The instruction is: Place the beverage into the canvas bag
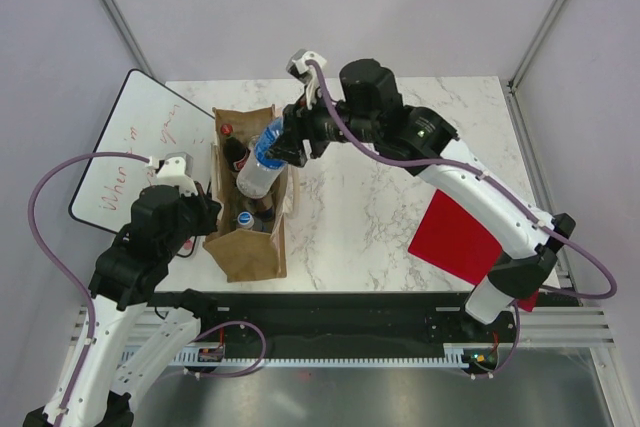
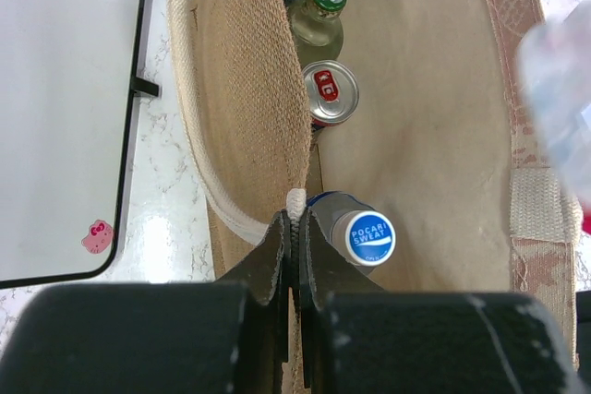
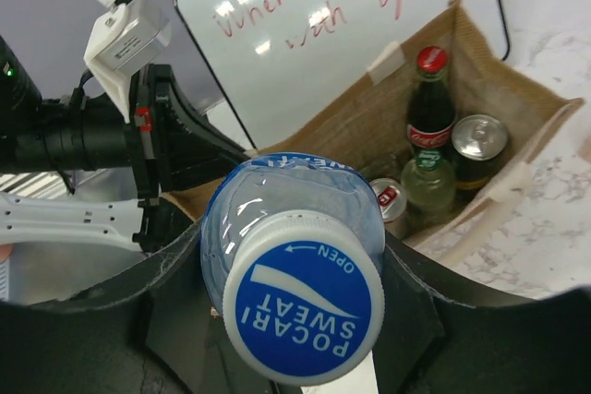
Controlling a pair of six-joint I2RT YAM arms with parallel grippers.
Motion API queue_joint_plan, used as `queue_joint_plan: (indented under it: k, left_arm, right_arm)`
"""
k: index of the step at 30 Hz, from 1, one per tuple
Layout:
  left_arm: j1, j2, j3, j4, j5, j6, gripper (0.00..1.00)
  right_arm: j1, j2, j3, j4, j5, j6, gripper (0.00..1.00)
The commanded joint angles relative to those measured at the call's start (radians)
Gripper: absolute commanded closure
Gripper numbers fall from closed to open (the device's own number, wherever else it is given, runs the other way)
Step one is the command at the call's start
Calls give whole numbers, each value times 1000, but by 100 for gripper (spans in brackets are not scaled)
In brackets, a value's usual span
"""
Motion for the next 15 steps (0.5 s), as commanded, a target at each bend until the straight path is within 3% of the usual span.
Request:
queue_joint_plan:
  k: [1, 7, 15]
  left_arm:
    - [-1, -14, 21, 25, 40, -32, 98]
    - [-1, -12, 32, 22, 42, -34, 98]
    - [-1, -9, 37, 22, 32, -43, 98]
  right_arm:
    - [61, 18, 15, 78, -34, -5, 100]
    - [134, 61, 22, -32, 35, -93, 100]
    - [173, 116, 7, -99, -26, -130, 100]
